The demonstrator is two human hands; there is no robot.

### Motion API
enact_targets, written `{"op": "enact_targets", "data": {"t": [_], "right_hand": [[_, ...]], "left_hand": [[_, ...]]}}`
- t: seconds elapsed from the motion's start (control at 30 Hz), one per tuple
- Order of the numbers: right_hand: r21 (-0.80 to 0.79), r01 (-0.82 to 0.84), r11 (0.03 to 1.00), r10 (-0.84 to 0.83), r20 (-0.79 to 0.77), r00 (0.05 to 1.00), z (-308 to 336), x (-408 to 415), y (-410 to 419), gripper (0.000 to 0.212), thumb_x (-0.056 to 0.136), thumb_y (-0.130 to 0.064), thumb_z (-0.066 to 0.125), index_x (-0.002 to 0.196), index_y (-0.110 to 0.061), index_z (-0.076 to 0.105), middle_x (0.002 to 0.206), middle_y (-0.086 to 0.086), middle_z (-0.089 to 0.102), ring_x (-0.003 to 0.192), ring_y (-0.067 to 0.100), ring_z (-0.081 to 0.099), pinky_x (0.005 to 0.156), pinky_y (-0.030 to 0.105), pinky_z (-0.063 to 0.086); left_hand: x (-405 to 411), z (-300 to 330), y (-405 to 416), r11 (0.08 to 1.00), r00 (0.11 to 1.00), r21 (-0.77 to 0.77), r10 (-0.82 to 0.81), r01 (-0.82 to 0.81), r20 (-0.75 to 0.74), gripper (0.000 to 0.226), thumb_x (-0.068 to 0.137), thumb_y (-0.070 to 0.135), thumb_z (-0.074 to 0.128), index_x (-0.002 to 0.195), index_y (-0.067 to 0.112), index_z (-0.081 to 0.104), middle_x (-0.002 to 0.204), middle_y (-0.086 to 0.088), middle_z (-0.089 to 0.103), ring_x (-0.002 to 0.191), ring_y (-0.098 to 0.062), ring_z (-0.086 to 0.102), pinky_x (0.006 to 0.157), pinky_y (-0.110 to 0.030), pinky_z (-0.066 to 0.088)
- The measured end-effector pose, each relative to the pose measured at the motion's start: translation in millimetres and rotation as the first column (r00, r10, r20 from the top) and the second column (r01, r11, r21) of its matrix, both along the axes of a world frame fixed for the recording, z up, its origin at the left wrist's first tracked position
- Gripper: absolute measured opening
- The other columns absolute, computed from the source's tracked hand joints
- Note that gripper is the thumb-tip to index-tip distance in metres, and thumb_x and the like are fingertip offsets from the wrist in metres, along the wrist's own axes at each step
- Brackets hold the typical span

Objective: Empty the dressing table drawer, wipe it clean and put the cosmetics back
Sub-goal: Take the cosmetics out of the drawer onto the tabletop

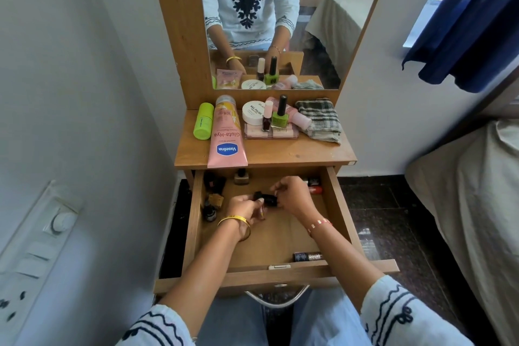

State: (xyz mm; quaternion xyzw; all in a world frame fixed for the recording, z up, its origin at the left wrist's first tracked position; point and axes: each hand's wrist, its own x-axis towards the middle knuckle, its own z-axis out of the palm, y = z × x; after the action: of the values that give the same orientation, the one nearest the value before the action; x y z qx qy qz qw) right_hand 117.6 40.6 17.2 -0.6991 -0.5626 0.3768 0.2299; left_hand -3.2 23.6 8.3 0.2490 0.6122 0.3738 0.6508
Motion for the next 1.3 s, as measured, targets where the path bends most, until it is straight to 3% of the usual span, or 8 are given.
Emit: {"op": "enact_targets", "data": {"t": [0.1, 0.23, 0.4, 0.53, 0.67, 0.93, 1.1, 1.3], "right_hand": [[-0.037, -0.169, 0.985, 0.171, 0.36, 0.917, -8.7, -0.8, 8.0, 0.027, 0.087, -0.007, 0.059, 0.114, -0.007, 0.062, 0.112, 0.011, 0.065, 0.105, 0.026, 0.061, 0.09, 0.033, 0.051], [-0.115, -0.297, 0.948, 0.314, 0.496, 0.81, -15.7, -8.0, 6.0, 0.022, 0.086, -0.007, 0.056, 0.106, -0.004, 0.063, 0.107, 0.016, 0.067, 0.102, 0.032, 0.062, 0.085, 0.034, 0.05], [-0.106, -0.168, 0.98, 0.196, 0.381, 0.904, -17.5, -0.7, 0.6, 0.031, 0.084, -0.017, 0.066, 0.111, -0.003, 0.06, 0.11, 0.013, 0.064, 0.104, 0.028, 0.061, 0.086, 0.032, 0.049], [-0.075, -0.053, 0.996, 0.066, 0.174, 0.983, -10.1, 8.5, -8.2, 0.032, 0.081, -0.028, 0.07, 0.101, -0.003, 0.065, 0.09, 0.011, 0.066, 0.081, 0.02, 0.061, 0.063, 0.027, 0.046], [-0.106, -0.099, 0.989, 0.103, 0.027, 0.994, -9.5, 2.3, -19.8, 0.02, 0.085, -0.026, 0.067, 0.086, -0.006, 0.065, 0.07, 0.004, 0.061, 0.057, 0.013, 0.056, 0.056, 0.025, 0.049], [-0.076, -0.107, 0.991, 0.115, 0.106, 0.988, -0.4, 9.9, -16.0, 0.034, 0.092, -0.032, 0.055, 0.081, -0.001, 0.065, 0.072, 0.008, 0.062, 0.066, 0.017, 0.058, 0.065, 0.031, 0.049], [0.062, 0.002, 0.998, -0.023, 0.344, 0.939, -5.3, 32.4, -4.5, 0.021, 0.091, -0.012, 0.056, 0.108, -0.006, 0.066, 0.111, 0.011, 0.063, 0.101, 0.023, 0.061, 0.094, 0.034, 0.05], [0.059, -0.03, 0.998, 0.011, 0.296, 0.955, -6.1, 28.2, -5.4, 0.021, 0.091, -0.011, 0.056, 0.11, -0.005, 0.063, 0.11, 0.012, 0.064, 0.102, 0.024, 0.061, 0.091, 0.031, 0.049]], "left_hand": [[-2.4, 0.5, 0.2, 1.0, 1.0, -0.005, 0.03, -0.03, 0.008, 0.017, 0.088, -0.005, 0.053, 0.079, 0.009, 0.056, 0.069, -0.007, 0.055, 0.062, -0.016, 0.055, 0.043, -0.02, 0.05], [-6.7, 0.5, -0.2, 0.998, 0.998, -0.022, 0.063, -0.062, 0.027, 0.019, 0.086, -0.006, 0.055, 0.076, 0.01, 0.056, 0.069, -0.007, 0.055, 0.061, -0.016, 0.053, 0.045, -0.023, 0.052], [-6.8, -2.0, -0.1, 0.994, 0.994, -0.048, 0.099, -0.097, 0.04, 0.022, 0.086, -0.007, 0.054, 0.072, 0.009, 0.054, 0.068, -0.008, 0.054, 0.063, -0.017, 0.054, 0.051, -0.03, 0.053], [-4.3, -2.5, 1.3, 0.984, 0.979, -0.08, 0.166, -0.157, 0.121, 0.024, 0.09, -0.008, 0.048, 0.069, 0.005, 0.047, 0.058, -0.011, 0.054, 0.061, -0.022, 0.053, 0.062, -0.037, 0.05], [-0.2, -2.7, 1.2, 0.984, 0.968, -0.121, 0.156, -0.134, 0.196, 0.015, 0.092, -0.002, 0.047, 0.078, 0.002, 0.049, 0.072, -0.014, 0.053, 0.048, -0.021, 0.061, 0.043, -0.028, 0.053], [-4.3, -9.1, 0.9, 0.988, 0.977, -0.1, 0.129, -0.114, 0.168, 0.009, 0.085, 0.003, 0.061, 0.085, 0.004, 0.052, 0.082, -0.011, 0.056, 0.07, -0.02, 0.055, 0.039, -0.021, 0.051], [-4.7, -7.8, 0.4, 0.987, 0.979, -0.115, 0.132, -0.115, 0.157, 0.018, 0.084, 0.003, 0.062, 0.098, 0.003, 0.052, 0.104, -0.017, 0.056, 0.076, -0.021, 0.057, 0.044, -0.026, 0.054], [-0.9, -4.8, -2.5, 0.993, 0.986, -0.085, 0.092, -0.08, 0.139, 0.02, 0.085, 0.0, 0.06, 0.074, 0.012, 0.048, 0.087, -0.01, 0.057, 0.072, -0.018, 0.054, 0.067, -0.035, 0.051]]}}
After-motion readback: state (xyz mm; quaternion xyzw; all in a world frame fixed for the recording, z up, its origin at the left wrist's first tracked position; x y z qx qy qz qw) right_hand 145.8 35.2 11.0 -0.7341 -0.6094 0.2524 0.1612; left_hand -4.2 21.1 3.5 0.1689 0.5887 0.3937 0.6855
